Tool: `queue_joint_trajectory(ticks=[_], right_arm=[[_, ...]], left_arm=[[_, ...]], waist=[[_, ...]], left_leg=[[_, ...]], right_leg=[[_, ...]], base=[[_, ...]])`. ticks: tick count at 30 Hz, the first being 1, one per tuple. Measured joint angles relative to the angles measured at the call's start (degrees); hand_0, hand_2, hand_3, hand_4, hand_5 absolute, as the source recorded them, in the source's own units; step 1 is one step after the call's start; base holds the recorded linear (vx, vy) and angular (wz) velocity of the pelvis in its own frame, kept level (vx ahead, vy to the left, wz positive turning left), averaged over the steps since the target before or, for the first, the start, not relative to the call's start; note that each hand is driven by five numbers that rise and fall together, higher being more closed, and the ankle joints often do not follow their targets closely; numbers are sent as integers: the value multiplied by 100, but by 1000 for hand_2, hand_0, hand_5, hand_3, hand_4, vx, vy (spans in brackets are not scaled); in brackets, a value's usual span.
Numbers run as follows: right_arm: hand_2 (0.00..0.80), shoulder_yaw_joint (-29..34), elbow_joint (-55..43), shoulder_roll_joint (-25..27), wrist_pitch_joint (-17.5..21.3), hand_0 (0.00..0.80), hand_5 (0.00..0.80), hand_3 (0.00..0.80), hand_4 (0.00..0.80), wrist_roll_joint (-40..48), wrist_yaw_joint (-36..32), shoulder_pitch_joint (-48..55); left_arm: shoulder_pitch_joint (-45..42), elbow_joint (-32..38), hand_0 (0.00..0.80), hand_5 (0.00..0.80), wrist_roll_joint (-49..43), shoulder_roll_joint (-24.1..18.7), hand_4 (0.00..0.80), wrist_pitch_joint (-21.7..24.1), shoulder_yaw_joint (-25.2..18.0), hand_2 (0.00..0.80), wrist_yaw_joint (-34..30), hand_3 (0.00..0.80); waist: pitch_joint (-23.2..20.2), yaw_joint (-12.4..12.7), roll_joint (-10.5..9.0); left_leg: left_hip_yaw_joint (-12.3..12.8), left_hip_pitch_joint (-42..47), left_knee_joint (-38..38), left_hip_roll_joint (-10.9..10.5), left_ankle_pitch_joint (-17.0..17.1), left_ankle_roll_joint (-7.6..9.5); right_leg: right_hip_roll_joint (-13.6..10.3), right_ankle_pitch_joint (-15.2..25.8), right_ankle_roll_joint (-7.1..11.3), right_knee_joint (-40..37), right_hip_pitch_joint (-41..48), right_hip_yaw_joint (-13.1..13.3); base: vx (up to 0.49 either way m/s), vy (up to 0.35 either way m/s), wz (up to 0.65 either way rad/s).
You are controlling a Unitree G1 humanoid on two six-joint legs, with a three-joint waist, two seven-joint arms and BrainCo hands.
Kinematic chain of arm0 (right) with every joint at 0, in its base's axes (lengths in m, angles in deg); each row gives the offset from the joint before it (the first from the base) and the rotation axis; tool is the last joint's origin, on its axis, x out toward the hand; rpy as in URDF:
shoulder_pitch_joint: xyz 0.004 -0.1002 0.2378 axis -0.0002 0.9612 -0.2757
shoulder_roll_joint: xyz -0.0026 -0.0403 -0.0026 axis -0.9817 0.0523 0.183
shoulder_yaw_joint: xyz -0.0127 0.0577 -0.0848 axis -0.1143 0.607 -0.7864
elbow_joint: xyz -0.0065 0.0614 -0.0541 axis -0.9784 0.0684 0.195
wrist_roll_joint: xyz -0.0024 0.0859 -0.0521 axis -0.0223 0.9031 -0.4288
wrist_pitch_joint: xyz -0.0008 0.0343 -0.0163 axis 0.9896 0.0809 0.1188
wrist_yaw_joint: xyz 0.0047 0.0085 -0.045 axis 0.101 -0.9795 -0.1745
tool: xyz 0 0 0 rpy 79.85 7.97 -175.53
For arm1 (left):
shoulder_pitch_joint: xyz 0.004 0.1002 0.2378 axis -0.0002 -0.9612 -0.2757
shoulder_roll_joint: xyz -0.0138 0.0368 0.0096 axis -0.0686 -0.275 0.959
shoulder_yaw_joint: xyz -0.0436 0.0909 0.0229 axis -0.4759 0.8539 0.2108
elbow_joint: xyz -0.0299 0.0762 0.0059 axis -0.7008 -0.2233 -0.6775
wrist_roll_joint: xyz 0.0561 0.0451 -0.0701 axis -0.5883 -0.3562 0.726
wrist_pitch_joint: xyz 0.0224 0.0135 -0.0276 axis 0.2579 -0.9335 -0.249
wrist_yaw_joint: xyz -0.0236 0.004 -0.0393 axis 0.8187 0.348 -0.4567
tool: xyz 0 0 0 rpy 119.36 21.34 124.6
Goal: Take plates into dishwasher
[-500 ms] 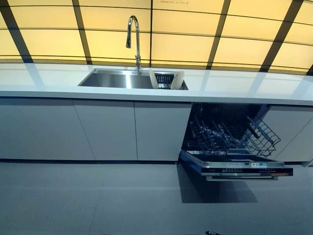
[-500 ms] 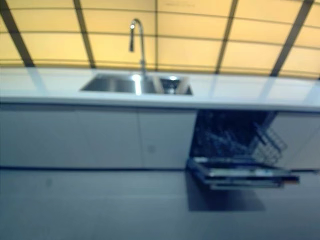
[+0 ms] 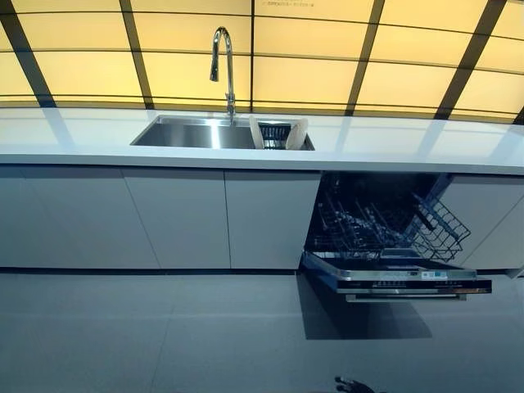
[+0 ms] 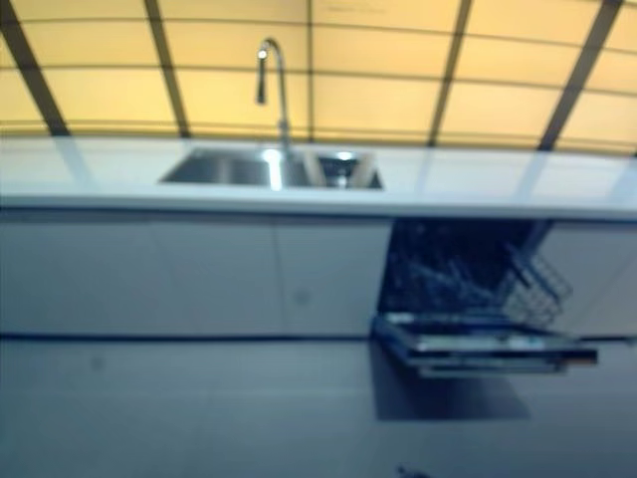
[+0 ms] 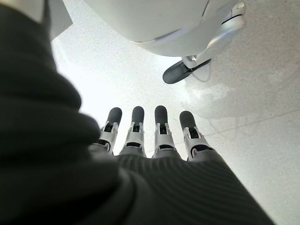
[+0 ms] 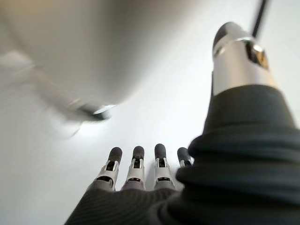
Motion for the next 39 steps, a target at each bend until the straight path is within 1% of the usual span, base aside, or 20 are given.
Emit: queue_joint_trajectory(ticks=[3, 4, 5, 6, 10, 12, 13, 14, 16, 18, 19, 20, 21, 23, 24, 29, 34, 37, 38, 39], right_arm=[[0, -88, -1601, 224, -663, 0, 0, 0, 0, 1240, -1182, 22], [0, -91, -2238, 267, -931, 0, 0, 0, 0, 1992, -1519, 50], [0, -90, -2722, 255, -1080, 0, 0, 0, 0, 2516, -1688, 75], [0, -86, -3314, 94, -1175, 0, 0, 0, 0, 3288, -1869, 86], [0, -94, -4790, -436, -1129, 0, 0, 0, 0, 4786, -2047, 51], [0, -51, -5215, -543, -1030, 0, 0, 0, 0, 5357, -2036, -72], [0, 117, -5464, -617, -993, 0, 0, 0, 0, 5725, -1965, -215], [0, 169, -5546, -625, -987, 0, 0, 0, 0, 5830, -1920, -264], [0, 515, -5918, -623, -742, 0, 0, 0, 0, 6353, -1566, -529], [0, 719, -6159, -532, -285, 0, 0, 0, 0, 6380, -963, -770], [0, 766, -6176, -492, -153, 0, 0, 0, 0, 6348, -815, -837], [0, 872, -6184, -371, 267, 0, 0, 0, 0, 5999, -298, -975], [0, 915, -6172, -216, 548, 0, 0, 0, 0, 5483, 189, -1042], [0, 1047, -6072, 207, 915, 0, 0, 0, 0, 4162, 1190, -1112], [0, 1125, -6032, 382, 1004, 0, 0, 0, 0, 3720, 1537, -1117], [0, 1474, -6029, 705, 1111, 0, 0, 0, 0, 2975, 2389, -1128], [0, 1489, -6029, 747, 1104, 0, 0, 0, 0, 2582, 2669, -1296], [0, 1487, -6026, 906, 1098, 0, 0, 0, 0, 2290, 2858, -1635], [0, 1487, -6013, 932, 1093, 0, 0, 0, 0, 2234, 2916, -1754], [0, 1487, -6000, 959, 1078, 0, 0, 0, 0, 2182, 2982, -1898]], left_arm=[[-128, 229, 0, 0, -2, -10, 0, 12, -2, 0, 4, 0], [-163, 298, 0, 0, -1, -17, 0, 24, -1, 0, 9, 0], [-221, 365, 0, 0, 0, -27, 0, 31, -2, 0, 24, 0], [-246, 407, 0, 0, -1, -34, 0, 32, 0, 0, 47, 0], [-326, 623, 0, 0, 2, -25, 0, 23, 59, 0, 51, 0], [-370, 664, 0, 0, 6, -25, 0, 23, 55, 0, 65, 0], [-375, 666, 0, 0, 13, -23, 0, 26, 59, 0, 76, 0], [-381, 666, 0, 0, 16, -21, 0, 31, 59, 0, 84, 0], [-397, 654, 0, 0, 23, -4, 0, 66, 58, 0, 111, 0], [-398, 623, 0, 0, 24, 24, 0, 98, 58, 0, 160, 0], [-397, 607, 0, 0, 24, 29, 0, 111, 60, 0, 167, 0], [-399, 592, 0, 0, 28, 32, 0, 140, 62, 0, 178, 0], [-399, 585, 0, 0, 34, 40, 0, 143, 59, 0, 191, 0], [-398, 527, 0, 0, 81, 65, 0, 168, 52, 0, 216, 0], [-399, 505, 0, 0, 112, 73, 0, 194, 48, 0, 220, 0], [-376, 375, 0, 0, 121, 182, 0, 259, 25, 0, 295, 0], [-343, 342, 0, 0, 122, 195, 0, 259, 27, 0, 323, 0], [-186, 161, 0, 0, 118, 203, 0, 287, 33, 0, 308, 0], [-141, 98, 0, 0, 118, 203, 0, 293, 39, 0, 304, 0], [-84, 32, 0, 0, 118, 207, 0, 304, 44, 0, 285, 0]], waist=[[-4, -1, -7], [-7, 5, -16], [-10, -4, -19], [-17, -6, -25], [-15, -5, -16], [-17, -7, -15], [-20, -2, -12], [-22, -4, -7], [-37, -3, 16], [-52, -4, 39], [-58, -3, 45], [-64, -6, 50], [-66, -5, 51], [-78, -6, 60], [-81, -10, 63], [-77, -36, 131], [-59, -21, 133], [59, -15, 126], [97, -10, 76], [116, -4, 86]], left_leg=[[-11, -1, 0, 0, 4, -7], [-24, -2, 0, -4, 4, -7], [-44, -1, -1, -9, 4, -8], [-59, 1, 0, -18, 4, -9], [-87, -4, -2, -51, 6, -7], [-87, -3, -2, -44, 6, -5], [-85, -5, -2, -55, 10, 1], [-86, -8, -2, -59, 11, 3], [-85, -14, -2, -77, 13, 7], [-76, -21, -2, -93, 16, 13], [-73, -24, -2, -96, 18, 17], [-67, -29, -2, -102, 20, 21], [-61, -29, -1, -105, 23, 25], [-27, -33, -1, -110, 27, 30], [-10, -33, 0, -112, 31, 35], [49, -9, -4, -116, 27, 47], [44, -13, -3, -139, 33, 56], [-15, -16, -2, -258, 58, 111], [-47, -18, 3, -325, 56, 122], [-136, -10, 4, -382, 46, 162]], right_leg=[[3, -8, -11, -2, 7, -20], [1, -9, -11, -3, 16, -26], [-2, -11, -13, -3, 26, -43], [-6, -15, -14, -3, 38, -58], [-29, -11, -2, -1, 42, -67], [-38, -8, 6, 0, 43, -64], [-51, -5, 13, 1, 43, -64], [-55, -3, 15, 3, 40, -63], [-79, -1, 19, 5, 27, -56], [-97, 1, 22, 6, 9, -42], [-99, 2, 23, 6, 4, -37], [-103, 4, 26, 7, -5, -26], [-106, 6, 30, 7, -10, -19], [-113, 24, 56, 7, -39, -10], [-114, 35, 71, 7, -60, 0], [-117, 43, 82, 10, -67, 56], [-136, 27, 87, 108, -115, 67], [-264, -139, 161, 491, -301, 75], [-337, -239, 180, 659, -391, 81], [-425, -335, 226, 896, -500, 79]], base=[[-6, 5, 5], [2, 29, 8], [-6, 51, 9], [-12, 58, 8], [-34, 69, 2], [-12, 40, 0], [-13, 52, 1], [-7, 53, 0], [11, 53, -2], [18, 54, -2], [17, 63, -3], [16, 71, -2], [16, 84, -2], [14, 85, -3], [13, 82, -5], [12, 106, -6], [16, 147, -1], [62, 197, 3], [81, 180, 3], [103, 187, -1]])
